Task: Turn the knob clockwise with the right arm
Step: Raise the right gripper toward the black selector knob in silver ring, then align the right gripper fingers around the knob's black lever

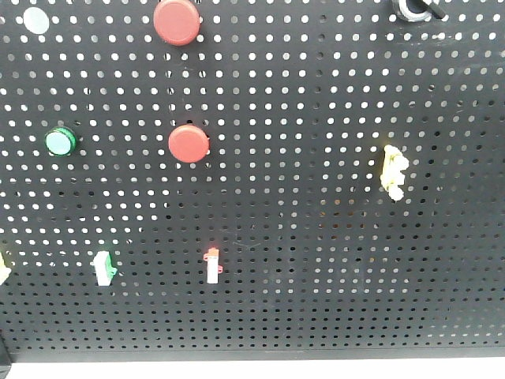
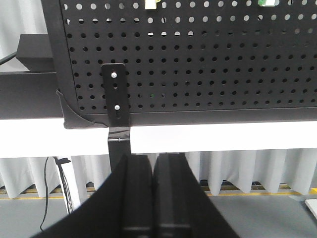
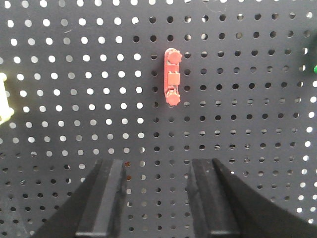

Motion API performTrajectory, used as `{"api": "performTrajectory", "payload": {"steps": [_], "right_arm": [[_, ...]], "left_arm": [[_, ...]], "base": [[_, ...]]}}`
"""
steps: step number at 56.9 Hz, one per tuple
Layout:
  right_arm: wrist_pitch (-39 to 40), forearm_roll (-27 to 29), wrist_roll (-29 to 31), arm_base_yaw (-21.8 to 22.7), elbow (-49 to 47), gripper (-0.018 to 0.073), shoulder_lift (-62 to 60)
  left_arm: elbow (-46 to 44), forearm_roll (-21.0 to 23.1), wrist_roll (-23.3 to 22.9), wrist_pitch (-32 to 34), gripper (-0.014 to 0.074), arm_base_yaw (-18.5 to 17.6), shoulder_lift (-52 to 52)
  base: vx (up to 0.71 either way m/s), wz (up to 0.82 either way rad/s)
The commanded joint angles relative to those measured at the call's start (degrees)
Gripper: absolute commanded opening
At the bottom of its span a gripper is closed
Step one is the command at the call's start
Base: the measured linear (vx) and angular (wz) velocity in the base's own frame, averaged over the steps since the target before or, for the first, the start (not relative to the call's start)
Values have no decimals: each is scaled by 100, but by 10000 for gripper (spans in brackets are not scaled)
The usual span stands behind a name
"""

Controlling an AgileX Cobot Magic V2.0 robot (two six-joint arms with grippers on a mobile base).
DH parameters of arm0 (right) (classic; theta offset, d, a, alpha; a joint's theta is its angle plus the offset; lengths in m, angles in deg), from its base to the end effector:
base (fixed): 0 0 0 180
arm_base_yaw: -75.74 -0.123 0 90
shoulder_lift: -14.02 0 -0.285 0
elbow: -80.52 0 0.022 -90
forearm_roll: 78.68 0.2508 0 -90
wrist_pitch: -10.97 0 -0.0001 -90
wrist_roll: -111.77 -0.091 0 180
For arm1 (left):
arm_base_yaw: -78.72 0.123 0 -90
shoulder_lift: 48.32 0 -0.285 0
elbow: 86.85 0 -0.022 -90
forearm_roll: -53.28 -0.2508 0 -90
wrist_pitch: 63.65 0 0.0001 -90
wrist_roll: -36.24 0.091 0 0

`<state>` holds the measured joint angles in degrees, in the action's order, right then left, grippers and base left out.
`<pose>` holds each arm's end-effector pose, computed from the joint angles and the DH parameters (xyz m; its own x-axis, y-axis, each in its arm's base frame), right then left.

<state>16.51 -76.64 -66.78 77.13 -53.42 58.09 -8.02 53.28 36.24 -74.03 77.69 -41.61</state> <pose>0.1366 -0.0036 0.3511 0.0945 0.0078 -0.9955 0.0267 0.9996 0.0104 0.0558 -0.0010 0.1883 -0.1031 0.0019 -0.9947 0.0180 0.9998 0.0000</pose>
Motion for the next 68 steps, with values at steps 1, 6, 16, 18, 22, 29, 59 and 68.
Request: {"api": "performTrajectory", "payload": {"steps": [1,6,16,18,22,29,59,68], "right_arm": [[585,-16,64,-9,-165,364,25],[663,-15,64,-9,-165,364,25],[1133,-15,64,-9,-165,364,25],[1282,-15,64,-9,-165,364,25],[1536,-8,16,-9,-165,364,25],[1862,-305,64,-9,-242,364,25],[1916,-6551,-3661,-19,-3171,364,1927],[2380,-8401,-5022,-19,-4014,364,2510]], "left_arm": [[150,39,0,467,-6,-55,-51],[150,39,0,467,-6,-55,-51],[150,39,0,467,-6,-55,-51],[150,39,0,467,-6,-55,-51],[150,39,0,467,-6,-55,-51],[150,39,0,467,-6,-55,-51],[150,39,0,467,-6,-55,-51],[150,39,0,467,-6,-55,-51]], "base": [[0,0],[0,0],[0,0],[0,0],[0,0],[0,0],[0,0],[0,0]]}}
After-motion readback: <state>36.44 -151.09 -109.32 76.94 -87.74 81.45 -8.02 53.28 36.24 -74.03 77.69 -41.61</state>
